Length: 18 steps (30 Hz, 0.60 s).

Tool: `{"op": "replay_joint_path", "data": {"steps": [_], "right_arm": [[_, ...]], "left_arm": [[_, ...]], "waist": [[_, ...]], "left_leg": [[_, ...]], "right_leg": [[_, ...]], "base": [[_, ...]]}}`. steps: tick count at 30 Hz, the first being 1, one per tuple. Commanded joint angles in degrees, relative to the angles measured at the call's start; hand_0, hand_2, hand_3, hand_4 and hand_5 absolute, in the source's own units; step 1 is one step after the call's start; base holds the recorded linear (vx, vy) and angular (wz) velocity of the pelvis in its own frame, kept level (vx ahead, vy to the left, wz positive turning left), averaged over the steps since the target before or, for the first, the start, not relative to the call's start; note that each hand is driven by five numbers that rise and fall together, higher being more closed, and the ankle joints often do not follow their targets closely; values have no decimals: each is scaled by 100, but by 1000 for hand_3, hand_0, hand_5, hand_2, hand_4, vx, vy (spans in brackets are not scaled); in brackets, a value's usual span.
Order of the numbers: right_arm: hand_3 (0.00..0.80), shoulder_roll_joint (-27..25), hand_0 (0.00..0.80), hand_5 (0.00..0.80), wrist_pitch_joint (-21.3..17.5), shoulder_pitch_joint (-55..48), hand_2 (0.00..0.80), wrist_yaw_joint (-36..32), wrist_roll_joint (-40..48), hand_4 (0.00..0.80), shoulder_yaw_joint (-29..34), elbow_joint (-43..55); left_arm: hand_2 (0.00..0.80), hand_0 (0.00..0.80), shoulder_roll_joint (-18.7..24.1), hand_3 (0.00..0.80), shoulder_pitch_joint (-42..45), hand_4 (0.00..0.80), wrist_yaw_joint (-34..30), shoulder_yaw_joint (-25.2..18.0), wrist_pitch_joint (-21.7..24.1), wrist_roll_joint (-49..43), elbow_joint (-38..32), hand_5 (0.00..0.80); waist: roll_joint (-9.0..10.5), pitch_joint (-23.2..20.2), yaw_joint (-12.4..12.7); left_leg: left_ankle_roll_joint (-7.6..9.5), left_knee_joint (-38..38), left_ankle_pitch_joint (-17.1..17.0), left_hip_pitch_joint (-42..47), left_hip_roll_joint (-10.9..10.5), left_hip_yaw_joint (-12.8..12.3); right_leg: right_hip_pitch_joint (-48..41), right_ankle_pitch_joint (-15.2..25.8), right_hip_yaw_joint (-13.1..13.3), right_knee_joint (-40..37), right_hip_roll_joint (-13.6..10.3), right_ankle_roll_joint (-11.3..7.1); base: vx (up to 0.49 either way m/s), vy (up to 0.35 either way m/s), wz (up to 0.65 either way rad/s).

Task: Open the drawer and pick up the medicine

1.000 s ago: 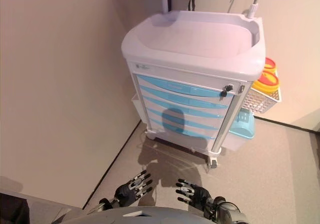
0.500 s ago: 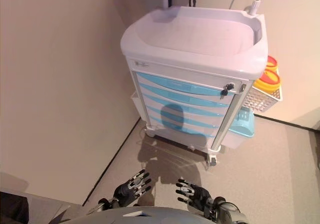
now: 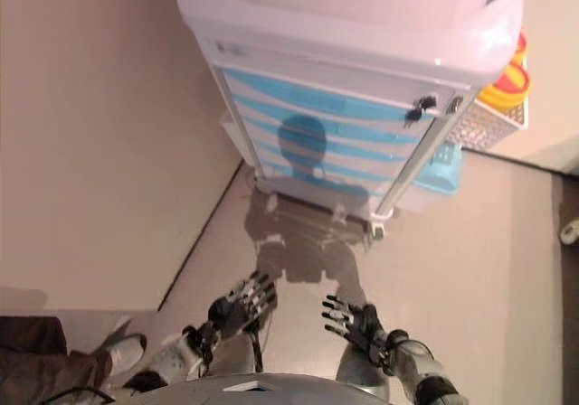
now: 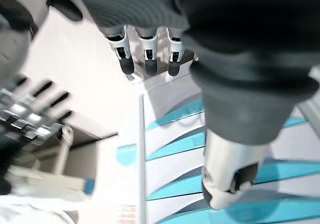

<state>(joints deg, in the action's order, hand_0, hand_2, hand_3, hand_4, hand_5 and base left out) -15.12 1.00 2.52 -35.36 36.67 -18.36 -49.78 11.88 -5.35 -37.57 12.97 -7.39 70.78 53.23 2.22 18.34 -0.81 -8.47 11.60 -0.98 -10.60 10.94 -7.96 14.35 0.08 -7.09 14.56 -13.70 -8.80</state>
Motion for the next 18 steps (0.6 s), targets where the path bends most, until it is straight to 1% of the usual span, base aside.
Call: {"op": "replay_joint_path", "data": {"steps": [1,4,5,8,11,14,16,18], "right_arm": [[0,142,0,0,-37,-354,0,48,101,0,-107,493],[0,94,0,0,13,-395,0,103,45,0,-168,703],[0,60,0,0,27,-409,0,112,43,0,-193,773],[0,-20,0,0,131,-406,0,179,60,0,-222,959],[0,-101,0,0,229,-366,0,192,100,0,-274,1078],[0,-176,0,0,352,-326,0,196,234,0,-368,1193],[0,-218,0,0,377,-327,0,174,276,0,-429,1255],[0,-256,0,0,412,-333,0,179,353,0,-494,1326]], "left_arm": [[0,0,-299,0,-98,0,-105,-198,145,756,-130,0],[0,0,-320,0,-246,0,-212,-228,250,1043,-233,0],[0,0,-312,0,-344,0,-222,-235,325,1148,-278,0],[0,0,-276,0,-552,0,-214,-250,369,1489,-419,0],[0,0,-232,0,-867,0,-134,-319,333,1948,-498,0],[0,0,-170,0,-1243,0,-21,-428,407,2368,-490,0],[0,0,-90,0,-1538,0,35,-530,504,2625,-436,0],[0,0,2,0,-1752,0,69,-631,488,2886,-379,0]], "waist": [[113,216,-205],[157,333,-280],[158,413,-316],[194,500,-399],[268,589,-499],[367,642,-592],[448,690,-648],[503,719,-691]], "left_leg": [[482,1052,594,-348,-121,56],[496,1345,669,-666,-96,99],[479,1516,825,-731,-76,135],[496,1747,878,-980,-47,150],[511,1980,912,-1281,5,158],[533,2231,964,-1557,50,190],[555,2437,1017,-1750,66,219],[562,2536,1049,-1856,84,228]], "right_leg": [[543,-184,103,813,302,317],[836,-257,175,1062,367,357],[903,-397,216,1231,393,327],[1128,-419,284,1376,460,344],[1401,-429,362,1532,560,360],[1615,-427,416,1655,651,372],[1755,-434,413,1774,704,375],[1844,-448,411,1846,741,384]], "base": [[19,-27,-12],[31,-21,-14],[68,-6,-23],[44,-6,-21],[9,-16,-14],[24,-42,-13],[31,-54,-18],[28,-51,-22]]}}
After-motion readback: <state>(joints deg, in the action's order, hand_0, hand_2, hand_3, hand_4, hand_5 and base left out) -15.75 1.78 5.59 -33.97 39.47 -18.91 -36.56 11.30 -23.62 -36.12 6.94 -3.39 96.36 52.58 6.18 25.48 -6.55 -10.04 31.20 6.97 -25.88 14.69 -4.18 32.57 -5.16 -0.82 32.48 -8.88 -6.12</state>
